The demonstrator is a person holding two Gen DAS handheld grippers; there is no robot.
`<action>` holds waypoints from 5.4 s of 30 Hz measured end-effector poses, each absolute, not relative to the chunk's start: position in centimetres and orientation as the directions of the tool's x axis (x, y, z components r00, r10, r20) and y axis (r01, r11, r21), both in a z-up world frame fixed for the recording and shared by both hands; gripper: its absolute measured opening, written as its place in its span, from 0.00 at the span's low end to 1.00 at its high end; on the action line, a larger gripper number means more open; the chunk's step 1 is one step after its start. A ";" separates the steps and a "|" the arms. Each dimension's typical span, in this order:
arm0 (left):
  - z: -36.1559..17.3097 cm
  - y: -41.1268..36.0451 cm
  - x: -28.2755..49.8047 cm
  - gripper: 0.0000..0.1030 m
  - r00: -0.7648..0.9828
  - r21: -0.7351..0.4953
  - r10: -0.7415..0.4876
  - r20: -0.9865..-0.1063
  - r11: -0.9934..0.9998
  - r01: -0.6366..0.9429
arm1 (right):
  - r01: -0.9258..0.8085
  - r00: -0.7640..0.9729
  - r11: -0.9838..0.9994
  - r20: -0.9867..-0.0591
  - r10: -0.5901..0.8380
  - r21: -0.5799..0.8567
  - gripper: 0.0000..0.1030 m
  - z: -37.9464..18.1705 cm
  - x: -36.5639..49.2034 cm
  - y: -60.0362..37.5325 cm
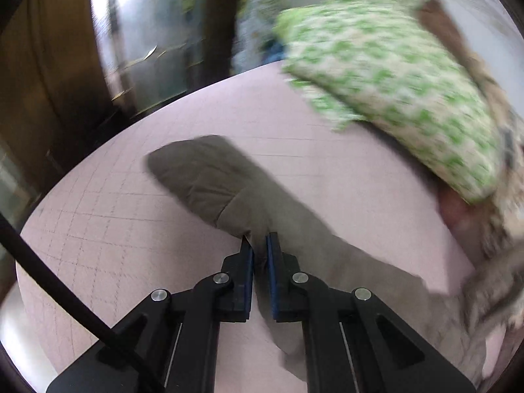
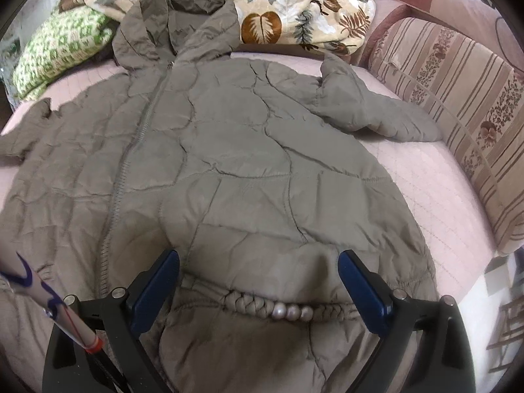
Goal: Fold large clothes
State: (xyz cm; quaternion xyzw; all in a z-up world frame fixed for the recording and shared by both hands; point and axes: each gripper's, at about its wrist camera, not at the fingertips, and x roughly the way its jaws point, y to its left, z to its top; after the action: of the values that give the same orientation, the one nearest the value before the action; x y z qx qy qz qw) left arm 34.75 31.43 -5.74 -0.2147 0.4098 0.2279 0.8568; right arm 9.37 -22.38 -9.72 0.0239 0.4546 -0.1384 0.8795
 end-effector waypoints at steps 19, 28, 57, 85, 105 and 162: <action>-9.9 -7.5 31.7 0.09 0.444 -0.255 -0.244 -0.862 0.966 0.036 | 0.350 0.628 0.936 -0.752 -0.201 0.042 0.97 -7.5 3.7 -28.0; -6.4 -7.4 20.8 0.17 0.498 -0.121 -0.196 -0.845 0.976 0.180 | 0.347 0.657 0.919 -0.748 -0.095 0.187 0.97 -6.3 4.7 -31.6; -7.7 0.4 4.5 0.69 0.618 -0.004 0.101 -0.780 0.986 -0.166 | 0.121 0.577 0.925 -0.783 0.230 0.361 0.16 -7.0 22.5 -28.7; -7.2 -5.9 3.9 0.69 0.561 0.054 0.020 -0.827 0.998 0.044 | 0.447 0.673 0.771 -0.738 0.044 0.453 0.68 -10.5 15.6 -52.1; -10.5 -6.6 9.5 0.69 0.469 0.134 0.133 -0.873 0.991 -0.031 | 0.687 0.698 0.401 -0.703 -0.134 0.606 0.41 -17.5 17.8 -71.1; -0.8 11.3 20.6 0.69 0.416 -0.002 0.323 -0.850 0.788 -0.616 | -0.401 0.415 0.588 -0.433 0.800 0.702 0.42 -15.3 31.1 -17.4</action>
State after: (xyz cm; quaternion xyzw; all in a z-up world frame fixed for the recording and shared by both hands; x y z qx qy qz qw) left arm 20.60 11.28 -0.81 -0.1594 0.4600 0.2839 0.8261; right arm 31.10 -17.44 -15.35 0.2560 0.3899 0.3746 0.8013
